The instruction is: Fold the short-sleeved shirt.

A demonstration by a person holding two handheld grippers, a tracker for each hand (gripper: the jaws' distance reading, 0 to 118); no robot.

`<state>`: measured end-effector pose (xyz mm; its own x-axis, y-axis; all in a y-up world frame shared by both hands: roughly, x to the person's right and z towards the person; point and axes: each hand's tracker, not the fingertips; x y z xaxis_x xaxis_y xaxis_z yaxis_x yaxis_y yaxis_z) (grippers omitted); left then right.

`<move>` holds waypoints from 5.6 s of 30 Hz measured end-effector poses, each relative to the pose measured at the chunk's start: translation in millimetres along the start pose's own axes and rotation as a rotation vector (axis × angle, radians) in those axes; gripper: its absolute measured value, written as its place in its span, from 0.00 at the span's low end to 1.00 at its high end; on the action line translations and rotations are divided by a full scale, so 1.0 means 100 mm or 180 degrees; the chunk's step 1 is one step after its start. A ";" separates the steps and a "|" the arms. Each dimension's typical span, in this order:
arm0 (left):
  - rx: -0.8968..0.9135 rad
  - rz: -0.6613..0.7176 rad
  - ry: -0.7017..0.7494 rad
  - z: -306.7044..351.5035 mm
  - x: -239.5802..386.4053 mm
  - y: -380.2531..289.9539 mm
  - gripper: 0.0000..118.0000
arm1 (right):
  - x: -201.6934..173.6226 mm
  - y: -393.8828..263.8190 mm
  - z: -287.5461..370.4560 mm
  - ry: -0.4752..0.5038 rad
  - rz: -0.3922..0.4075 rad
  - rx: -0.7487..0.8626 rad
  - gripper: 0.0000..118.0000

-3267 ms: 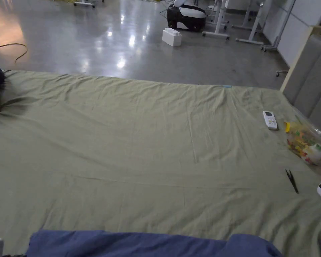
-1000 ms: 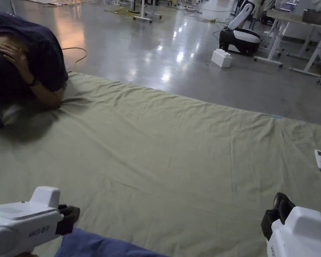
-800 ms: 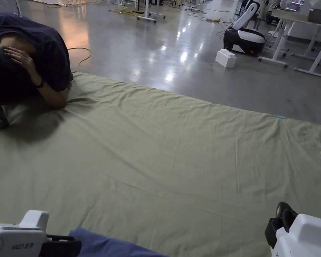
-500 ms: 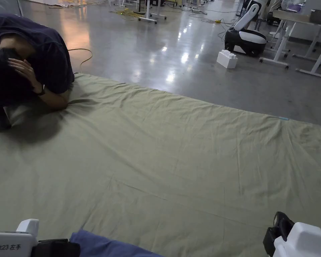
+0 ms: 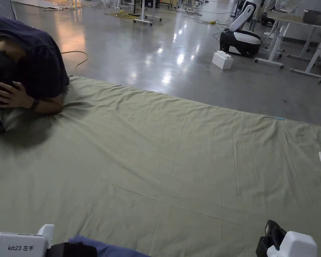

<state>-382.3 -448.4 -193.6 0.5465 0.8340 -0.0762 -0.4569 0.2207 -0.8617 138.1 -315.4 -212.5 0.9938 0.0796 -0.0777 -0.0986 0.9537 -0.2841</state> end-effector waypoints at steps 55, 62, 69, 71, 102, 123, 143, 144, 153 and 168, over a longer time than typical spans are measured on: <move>0.0446 -0.0580 0.1700 1.14 1.18 0.14 0.06 | -0.01 -0.06 -0.07 0.0269 -0.0125 -0.0140 0.00; 0.0209 -0.0936 0.1371 0.70 1.69 0.05 0.06 | 0.05 -0.08 -0.06 0.0243 -0.0148 -0.0162 0.00; -0.0024 -0.1079 0.1143 0.11 2.05 -0.14 0.06 | 0.11 -0.12 -0.03 0.0203 -0.0170 -0.0183 0.00; -0.0164 -0.1049 0.1118 -0.14 2.10 -0.23 0.06 | 0.12 -0.12 0.00 0.0189 -0.0180 -0.0193 0.00; -0.0336 -0.1340 0.1253 -1.44 2.04 -0.87 0.55 | 0.27 -0.29 0.14 0.0055 -0.0223 -0.0363 0.00; -0.0625 -0.1359 0.1155 -1.84 1.93 -1.54 0.17 | 0.31 -0.40 0.13 0.0056 -0.0278 -0.0428 0.00; 0.0111 -0.0980 0.1323 -0.32 1.25 -0.61 0.75 | 0.44 -0.25 0.23 -0.0009 -0.0258 -0.0331 0.00; 0.0056 -0.0927 0.1248 -0.29 1.21 -0.60 0.77 | 0.43 -0.25 0.23 -0.0009 -0.0259 -0.0333 0.00; -0.0079 -0.0156 0.0179 -0.33 0.43 -0.53 0.83 | 0.36 -0.32 0.20 0.0029 -0.0237 -0.0386 0.00; -0.0212 -0.0238 0.0236 -0.73 0.41 -0.45 0.11 | 0.36 -0.32 0.21 -0.0016 -0.0213 -0.0439 0.00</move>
<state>-287.7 -461.0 -194.8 0.6290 0.7761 -0.0452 -0.3666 0.2448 -0.8976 178.2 -336.7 -186.2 0.9986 0.0189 -0.0496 -0.0379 0.9081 -0.4170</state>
